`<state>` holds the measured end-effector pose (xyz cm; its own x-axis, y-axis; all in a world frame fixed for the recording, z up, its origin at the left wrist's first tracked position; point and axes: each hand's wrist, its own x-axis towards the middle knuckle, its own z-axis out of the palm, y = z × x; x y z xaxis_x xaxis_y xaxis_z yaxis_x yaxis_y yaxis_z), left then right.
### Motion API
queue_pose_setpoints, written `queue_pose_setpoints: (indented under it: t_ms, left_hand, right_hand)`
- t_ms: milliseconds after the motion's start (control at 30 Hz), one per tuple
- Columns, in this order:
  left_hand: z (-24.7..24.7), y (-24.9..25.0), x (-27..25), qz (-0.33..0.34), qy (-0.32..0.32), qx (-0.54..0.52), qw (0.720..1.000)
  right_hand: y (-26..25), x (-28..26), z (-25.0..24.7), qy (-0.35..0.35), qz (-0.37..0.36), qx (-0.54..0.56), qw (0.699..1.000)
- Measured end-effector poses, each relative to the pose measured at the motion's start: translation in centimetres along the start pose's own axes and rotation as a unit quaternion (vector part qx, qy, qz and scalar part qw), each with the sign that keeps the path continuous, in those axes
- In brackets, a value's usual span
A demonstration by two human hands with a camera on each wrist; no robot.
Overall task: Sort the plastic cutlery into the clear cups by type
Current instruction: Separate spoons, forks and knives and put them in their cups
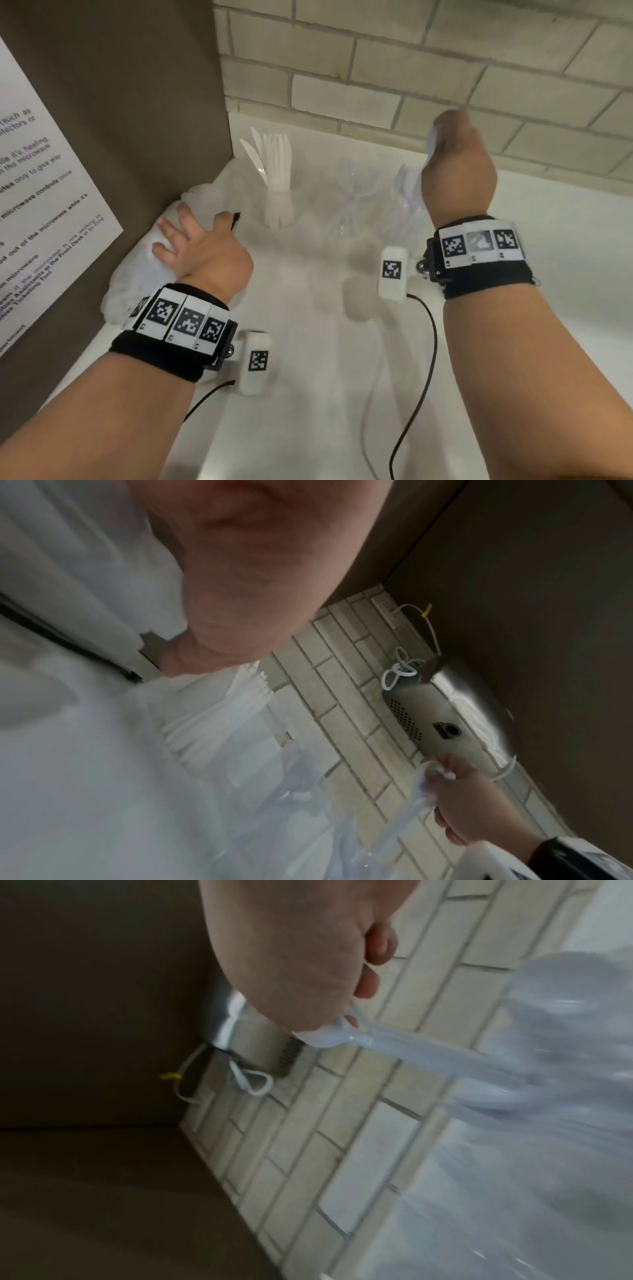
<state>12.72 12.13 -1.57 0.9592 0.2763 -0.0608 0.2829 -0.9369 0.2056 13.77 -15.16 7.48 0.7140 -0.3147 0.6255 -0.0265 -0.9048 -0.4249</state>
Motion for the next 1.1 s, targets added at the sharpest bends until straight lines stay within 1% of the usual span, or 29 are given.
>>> queue_pose_setpoints:
  t_ms: [100, 167, 233, 300, 367, 400, 467, 500, 533, 567, 600, 667, 700, 733, 800, 867, 900, 933, 967, 1000, 1033, 1067, 1100]
  left_hand:
    - [-0.2, -0.5, -0.1, 0.028, -0.007, 0.065, 0.997]
    - [-0.5, -0.7, -0.4, 0.045, -0.010, 0.089, 0.995]
    - [-0.8, -0.8, -0.6, 0.047, -0.020, 0.101, 0.994]
    - [-1.2, -0.9, -0.9, 0.047, -0.031, 0.107, 0.993]
    - [-1.3, -1.0, -1.3, 0.056, -0.034, 0.104, 0.992]
    - [-1.3, -1.0, -1.5, 0.059, -0.036, 0.101, 0.993]
    - [-1.4, -0.8, -2.0, 0.054, -0.054, 0.101, 0.992]
    - [-1.5, -0.7, -2.3, 0.052, -0.066, 0.100, 0.991]
    - [-1.7, -0.6, -2.6, 0.055, -0.075, 0.093, 0.991]
    - [-1.8, -0.8, -2.7, 0.060, -0.079, 0.079, 0.992]
    - [-2.0, -1.1, -2.7, 0.066, -0.082, 0.051, 0.993]
    - [-2.3, -2.0, -2.7, 0.064, -0.099, -0.041, 0.992]
    - [-2.5, -2.4, -2.7, 0.060, -0.108, -0.093, 0.988]
    - [-2.9, -2.6, -2.8, 0.057, -0.109, -0.145, 0.982]
    - [-3.4, -2.7, -3.2, 0.052, -0.094, -0.247, 0.963]
    - [-3.5, -2.4, -3.7, 0.033, -0.072, -0.354, 0.932]
    - [-3.3, -2.2, -4.0, 0.022, -0.066, -0.405, 0.912]
    - [-3.0, -2.0, -4.2, 0.012, -0.061, -0.455, 0.888]
    - [-2.6, -1.8, -4.4, 0.000, -0.058, -0.499, 0.864]
    - [-2.4, -1.6, -4.7, -0.012, -0.059, -0.527, 0.848]
    - [-2.1, -1.4, -4.8, -0.022, -0.063, -0.533, 0.844]
    - [-2.1, -1.4, -4.9, -0.030, -0.066, -0.518, 0.852]
    - [-2.1, -1.4, -4.8, -0.032, -0.061, -0.491, 0.868]
  right_hand:
    - [1.9, -1.1, 2.6, -0.091, 0.028, -0.104, 0.990]
    - [2.9, -1.6, 3.9, -0.131, 0.042, -0.166, 0.976]
    - [3.1, -2.0, 4.3, -0.132, 0.046, -0.197, 0.970]
    - [2.5, -2.2, 4.1, -0.104, 0.039, -0.202, 0.973]
    - [1.0, -2.4, 4.0, -0.066, 0.024, -0.168, 0.983]
    - [0.0, -2.8, 4.1, -0.050, 0.000, -0.136, 0.989]
    - [-2.3, -4.0, 4.7, -0.051, -0.081, -0.046, 0.994]
    - [-3.5, -4.8, 5.1, -0.076, -0.126, 0.004, 0.989]
    - [-4.6, -5.7, 5.5, -0.122, -0.159, 0.047, 0.979]
    - [-5.6, -6.7, 6.0, -0.185, -0.170, 0.079, 0.965]
    - [-6.4, -7.6, 6.4, -0.261, -0.163, 0.090, 0.947]
    - [-7.3, -9.3, 7.6, -0.407, -0.116, 0.066, 0.903]
    - [-7.6, -10.0, 8.2, -0.454, -0.085, 0.061, 0.885]
    - [-7.8, -10.7, 8.5, -0.483, -0.048, 0.070, 0.872]
    - [-7.9, -11.7, 9.3, -0.499, 0.063, 0.131, 0.854]
    - [-8.1, -12.2, 9.5, -0.491, 0.183, 0.210, 0.825]
    - [-8.3, -12.4, 9.4, -0.490, 0.226, 0.248, 0.805]
    - [-8.3, -12.5, 9.5, -0.480, 0.254, 0.292, 0.787]
    - [-8.2, -12.4, 9.4, -0.463, 0.272, 0.327, 0.778]
    - [-8.0, -12.2, 9.2, -0.441, 0.269, 0.344, 0.784]
    - [-7.8, -11.7, 8.6, -0.421, 0.243, 0.337, 0.807]
    - [-7.7, -11.1, 8.0, -0.405, 0.201, 0.320, 0.833]
    - [-7.5, -10.5, 7.3, -0.393, 0.143, 0.294, 0.859]
